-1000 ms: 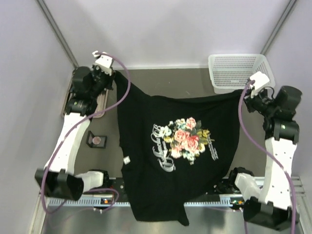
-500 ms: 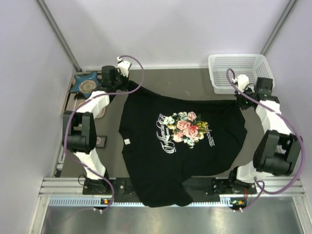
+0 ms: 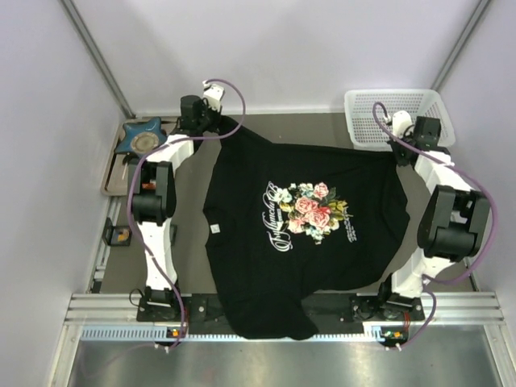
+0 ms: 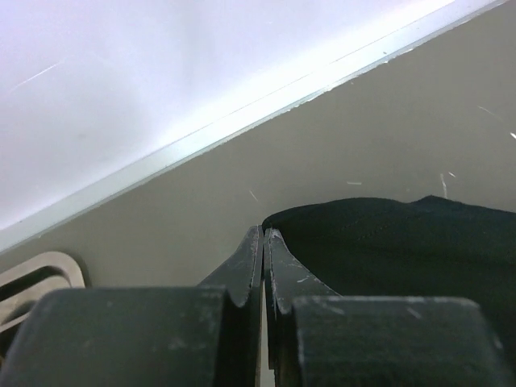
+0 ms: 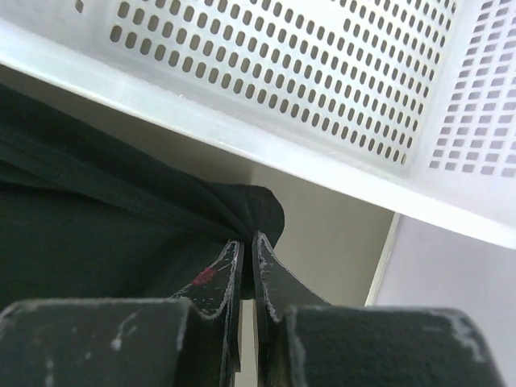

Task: Pin the brooch onto the clothing
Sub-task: Flatten out the clothes at the center of the board.

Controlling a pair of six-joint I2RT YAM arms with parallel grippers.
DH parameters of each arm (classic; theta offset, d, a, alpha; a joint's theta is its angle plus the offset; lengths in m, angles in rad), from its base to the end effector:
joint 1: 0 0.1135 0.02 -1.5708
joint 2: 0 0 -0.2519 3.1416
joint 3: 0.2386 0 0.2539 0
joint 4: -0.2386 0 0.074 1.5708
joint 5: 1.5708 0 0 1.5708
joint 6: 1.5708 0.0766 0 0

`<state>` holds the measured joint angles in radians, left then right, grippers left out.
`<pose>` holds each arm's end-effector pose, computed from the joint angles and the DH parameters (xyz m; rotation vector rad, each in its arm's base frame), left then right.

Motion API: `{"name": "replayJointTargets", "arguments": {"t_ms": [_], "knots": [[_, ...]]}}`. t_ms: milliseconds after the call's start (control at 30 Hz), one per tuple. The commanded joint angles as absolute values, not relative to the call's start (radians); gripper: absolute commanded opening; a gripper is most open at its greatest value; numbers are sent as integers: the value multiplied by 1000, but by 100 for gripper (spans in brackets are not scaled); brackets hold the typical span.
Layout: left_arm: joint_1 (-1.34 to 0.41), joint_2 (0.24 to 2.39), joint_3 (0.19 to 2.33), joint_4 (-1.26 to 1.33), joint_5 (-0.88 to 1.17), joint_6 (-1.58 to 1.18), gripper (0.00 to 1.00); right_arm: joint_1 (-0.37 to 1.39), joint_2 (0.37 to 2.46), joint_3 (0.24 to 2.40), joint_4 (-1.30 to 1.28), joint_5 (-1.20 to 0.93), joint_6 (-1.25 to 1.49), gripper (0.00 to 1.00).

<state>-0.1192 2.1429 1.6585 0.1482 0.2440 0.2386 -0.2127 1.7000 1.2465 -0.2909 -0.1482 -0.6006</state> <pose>0.5366 -0.0829 0.2146 0.4988 1.8328 -0.1515 0.4038 -0.0756 0.2077 -0.5204 2.2584 -0.2438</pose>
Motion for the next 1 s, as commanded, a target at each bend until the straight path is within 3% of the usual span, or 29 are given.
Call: {"name": "replayJointTargets", "arguments": {"t_ms": [0,133,167,233,267,300,333,367,433,467,500,533,667,833,967], "knots": [[-114,2227,1779,256,171,244,0,-199,1730,1318,-235,-28,-555,4],[-114,2315,1883,258,163,232,0,-189,1764,1336,-238,50,-528,13],[-115,2350,1910,250,172,233,0,-187,1769,1342,-251,64,-509,29],[-118,2382,1998,181,178,248,1,-189,1772,1370,-273,106,-486,41],[-120,2397,2026,155,172,245,9,-190,1772,1385,-314,116,-470,49],[-120,2399,2072,85,170,238,24,-192,1769,1417,-337,124,-463,54],[-117,2395,2091,45,170,235,51,-204,1763,1433,-368,123,-454,59],[-117,2373,2103,7,170,241,59,-210,1747,1448,-395,118,-442,66],[-114,2323,2074,-99,155,268,69,-228,1721,1482,-489,88,-439,71],[-107,2257,2047,-129,163,271,85,-253,1707,1491,-527,56,-457,78],[-103,2222,1989,-162,185,291,96,-262,1682,1509,-625,4,-475,79],[-95,2188,1962,-243,199,305,99,-273,1669,1514,-668,-29,-497,81],[-74,2009,1850,-482,283,350,97,-308,1592,1468,-891,-150,-680,82],[-72,1810,1550,-624,354,351,84,-319,1493,1298,-1038,-179,-807,82],[-72,1686,1384,-744,394,339,79,-331,1471,1186,-1083,-172,-862,77]]}}
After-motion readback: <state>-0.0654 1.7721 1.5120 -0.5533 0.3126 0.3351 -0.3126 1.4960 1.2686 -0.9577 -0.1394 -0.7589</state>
